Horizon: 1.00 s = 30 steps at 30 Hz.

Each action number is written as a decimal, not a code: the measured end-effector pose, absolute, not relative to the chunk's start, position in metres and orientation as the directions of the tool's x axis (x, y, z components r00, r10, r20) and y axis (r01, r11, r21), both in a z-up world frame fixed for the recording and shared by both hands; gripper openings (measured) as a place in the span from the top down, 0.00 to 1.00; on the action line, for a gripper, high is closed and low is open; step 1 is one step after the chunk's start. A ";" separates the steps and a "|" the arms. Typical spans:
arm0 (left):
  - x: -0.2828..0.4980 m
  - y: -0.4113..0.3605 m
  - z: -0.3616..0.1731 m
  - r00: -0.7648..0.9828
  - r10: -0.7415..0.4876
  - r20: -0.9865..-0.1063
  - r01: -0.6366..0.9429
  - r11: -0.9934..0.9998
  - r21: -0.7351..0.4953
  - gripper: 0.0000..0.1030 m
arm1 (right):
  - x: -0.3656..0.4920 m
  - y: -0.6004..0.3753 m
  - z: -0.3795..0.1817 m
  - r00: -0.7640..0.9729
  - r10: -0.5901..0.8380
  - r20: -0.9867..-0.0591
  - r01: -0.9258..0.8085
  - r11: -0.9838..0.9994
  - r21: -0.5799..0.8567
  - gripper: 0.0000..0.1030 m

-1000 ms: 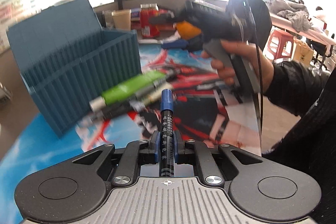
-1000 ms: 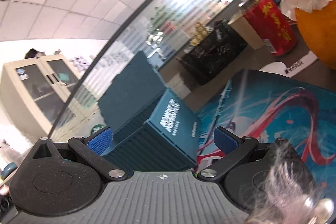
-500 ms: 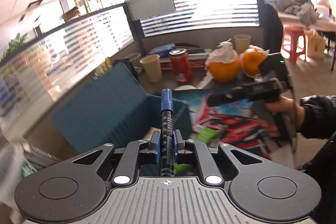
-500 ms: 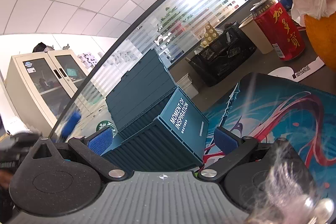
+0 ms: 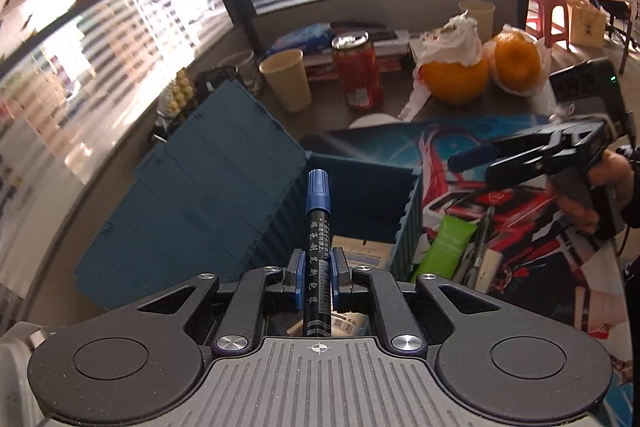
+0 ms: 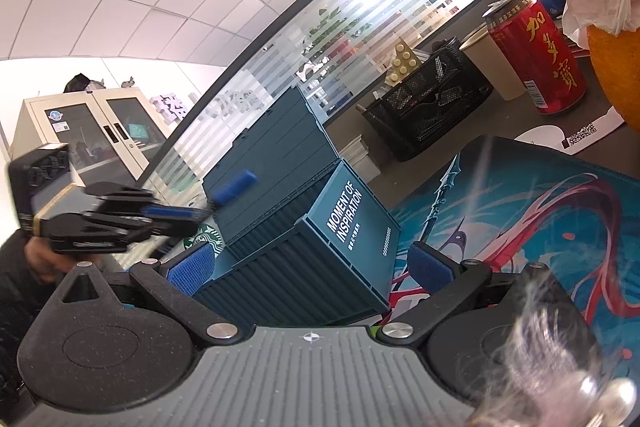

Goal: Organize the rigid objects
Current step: 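Carry the marker to the teal box and lower it inside, then open the left gripper and move it toward the green tube and pens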

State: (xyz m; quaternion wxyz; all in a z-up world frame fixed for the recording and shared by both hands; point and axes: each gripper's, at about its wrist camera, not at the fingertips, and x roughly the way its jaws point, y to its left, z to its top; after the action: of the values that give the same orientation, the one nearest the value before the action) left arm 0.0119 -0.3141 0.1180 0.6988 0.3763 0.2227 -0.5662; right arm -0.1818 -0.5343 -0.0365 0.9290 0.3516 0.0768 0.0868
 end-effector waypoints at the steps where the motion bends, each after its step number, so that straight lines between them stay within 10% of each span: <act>1: 0.017 -0.317 0.112 0.254 -0.617 -0.745 0.961 0.074 0.267 0.89 | -0.182 -0.534 -0.036 0.973 0.216 -0.082 -0.108 0.738 0.666 0.00; 30: 0.059 -0.324 0.068 0.265 -0.564 -0.782 0.964 0.134 0.230 0.83 | -0.179 -0.533 -0.036 0.971 0.220 -0.097 -0.102 0.742 0.662 0.00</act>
State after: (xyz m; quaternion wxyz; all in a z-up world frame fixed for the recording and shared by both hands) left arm 0.0591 -0.3238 0.0680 0.7033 0.3713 0.2695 -0.5430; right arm -0.1793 -0.5330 -0.0356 0.9295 0.3484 0.0848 0.0864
